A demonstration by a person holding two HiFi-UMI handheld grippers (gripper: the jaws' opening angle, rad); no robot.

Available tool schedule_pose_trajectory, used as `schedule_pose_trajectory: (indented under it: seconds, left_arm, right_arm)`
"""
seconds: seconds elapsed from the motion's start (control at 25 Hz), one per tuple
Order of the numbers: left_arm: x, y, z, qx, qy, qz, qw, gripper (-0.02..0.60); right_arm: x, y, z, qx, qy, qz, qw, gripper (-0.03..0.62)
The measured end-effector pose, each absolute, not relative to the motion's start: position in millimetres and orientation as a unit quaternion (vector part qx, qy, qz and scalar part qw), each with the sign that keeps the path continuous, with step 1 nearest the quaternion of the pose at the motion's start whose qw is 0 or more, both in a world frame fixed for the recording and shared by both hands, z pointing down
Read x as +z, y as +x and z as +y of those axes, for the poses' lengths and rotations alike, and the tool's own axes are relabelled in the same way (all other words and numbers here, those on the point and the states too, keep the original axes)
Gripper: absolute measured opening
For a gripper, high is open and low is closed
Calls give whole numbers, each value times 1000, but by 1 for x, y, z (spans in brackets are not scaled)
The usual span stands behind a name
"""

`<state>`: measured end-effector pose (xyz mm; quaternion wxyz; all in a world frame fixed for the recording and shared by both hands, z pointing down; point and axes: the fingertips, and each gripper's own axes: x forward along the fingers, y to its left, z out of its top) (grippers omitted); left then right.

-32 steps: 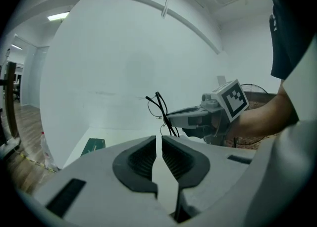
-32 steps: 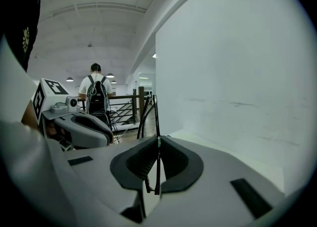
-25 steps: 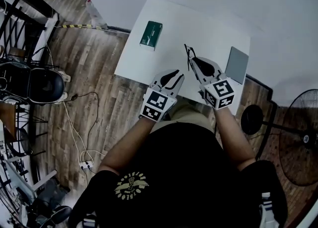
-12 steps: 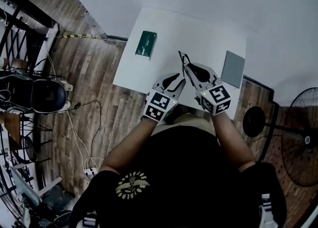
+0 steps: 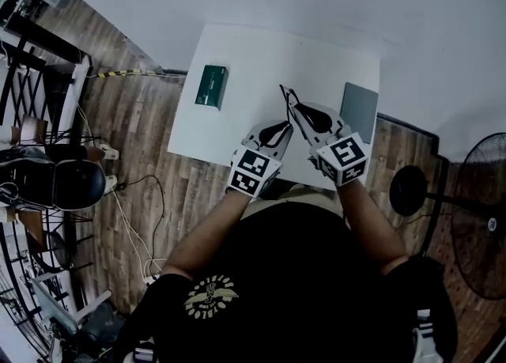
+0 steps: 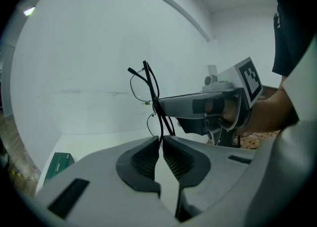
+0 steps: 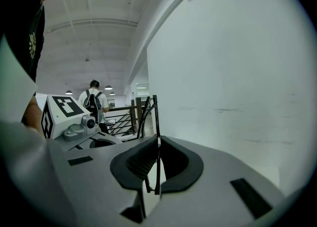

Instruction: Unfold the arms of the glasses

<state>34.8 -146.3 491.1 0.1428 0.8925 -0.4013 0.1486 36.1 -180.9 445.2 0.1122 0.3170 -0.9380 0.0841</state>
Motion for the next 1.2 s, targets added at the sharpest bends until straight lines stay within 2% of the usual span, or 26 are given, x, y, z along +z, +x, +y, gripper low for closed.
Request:
schedule_pose_trajectory:
  seconds: [0.56, 0.84, 1.2]
  left_arm:
    - [496, 70, -166, 191, 877, -422, 127, 29]
    - [494, 59, -162, 215, 874, -413, 141, 29]
    - [479, 40, -161, 246, 886, -378, 106, 28]
  right_arm:
    - [452, 95, -213, 93, 295, -946, 93, 18]
    - [459, 104, -216, 96, 285, -949, 96, 20]
    - [448, 101, -217, 68, 315, -939, 116, 21]
